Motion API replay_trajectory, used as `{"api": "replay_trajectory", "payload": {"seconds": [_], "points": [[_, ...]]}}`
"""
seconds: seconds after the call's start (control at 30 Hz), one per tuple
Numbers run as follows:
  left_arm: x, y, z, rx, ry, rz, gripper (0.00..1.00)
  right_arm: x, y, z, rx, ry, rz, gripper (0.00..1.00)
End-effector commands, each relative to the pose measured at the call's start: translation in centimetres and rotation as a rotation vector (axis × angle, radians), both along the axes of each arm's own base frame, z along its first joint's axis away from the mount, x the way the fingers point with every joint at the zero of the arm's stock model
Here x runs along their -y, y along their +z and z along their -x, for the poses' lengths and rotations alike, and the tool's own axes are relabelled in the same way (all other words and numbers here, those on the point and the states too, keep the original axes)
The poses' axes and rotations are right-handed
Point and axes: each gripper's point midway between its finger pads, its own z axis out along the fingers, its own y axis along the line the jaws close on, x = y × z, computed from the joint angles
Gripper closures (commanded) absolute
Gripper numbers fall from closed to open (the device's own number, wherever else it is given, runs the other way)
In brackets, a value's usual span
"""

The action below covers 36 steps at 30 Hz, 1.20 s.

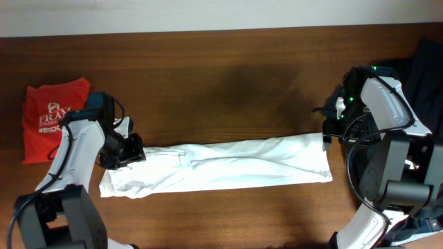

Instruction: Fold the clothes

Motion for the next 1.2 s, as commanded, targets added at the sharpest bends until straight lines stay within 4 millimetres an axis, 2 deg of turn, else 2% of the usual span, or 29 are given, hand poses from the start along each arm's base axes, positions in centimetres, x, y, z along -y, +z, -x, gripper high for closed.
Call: {"api": "replay_trajectory", "payload": {"seconds": [0.0, 0.03, 0.1, 0.2, 0.27, 0.37, 0.43, 0.5, 0.6, 0.8, 1.0, 1.03, 1.1, 1.17], "points": [[0.5, -1.9, 0.0, 0.037, -0.013, 0.032, 0.47, -0.3, 0.5, 0.0, 0.015, -0.004, -0.006, 0.35], [0.5, -3.1, -0.2, 0.065, -0.014, 0.027, 0.52, -0.3, 0.5, 0.0, 0.014, -0.004, -0.006, 0.35], [0.5, -3.7, -0.4, 0.084, -0.014, 0.025, 0.52, -0.3, 0.5, 0.0, 0.014, -0.004, -0.006, 0.35], [0.5, -3.8, -0.4, 0.089, -0.014, 0.024, 0.73, -0.3, 0.5, 0.0, 0.014, -0.004, -0.006, 0.35], [0.5, -3.7, -0.5, 0.09, -0.014, 0.025, 0.99, -0.3, 0.5, 0.0, 0.014, -0.004, -0.006, 0.35], [0.4, -2.6, -1.2, 0.105, -0.016, 0.022, 1.0, -0.3, 0.5, 0.1, 0.014, -0.004, -0.006, 0.35], [0.1, 0.3, -3.4, 0.178, -0.042, 0.01, 1.0, -0.3, 0.5, 0.0, 0.014, -0.004, -0.006, 0.35], [-0.1, 1.3, -4.5, 0.217, -0.043, 0.004, 1.0, -0.3, 0.5, 0.0, 0.014, -0.004, -0.006, 0.35], [-0.1, 1.6, -4.9, 0.237, -0.063, -0.001, 0.99, -0.3, 0.5, 0.0, 0.015, -0.004, -0.006, 0.35], [-0.4, 2.3, -7.6, 0.351, -0.072, -0.016, 0.95, -0.3, 0.5, 0.0, 0.015, -0.003, -0.006, 0.35], [1.4, 3.6, -9.9, 0.481, -0.163, 0.072, 0.95, -0.3, 0.5, 0.1, 0.014, -0.004, -0.006, 0.34], [2.0, 3.7, -9.7, 0.479, -0.169, 0.107, 0.96, -0.3, 0.5, 0.1, 0.014, -0.004, -0.006, 0.34], [3.8, 3.6, -8.1, 0.426, -0.198, 0.197, 0.98, -0.3, 0.5, 0.1, 0.014, -0.004, -0.006, 0.34], [5.8, 2.9, -5.6, 0.321, -0.247, 0.226, 0.98, -0.3, 0.5, 0.1, 0.014, -0.004, -0.006, 0.34]]}}
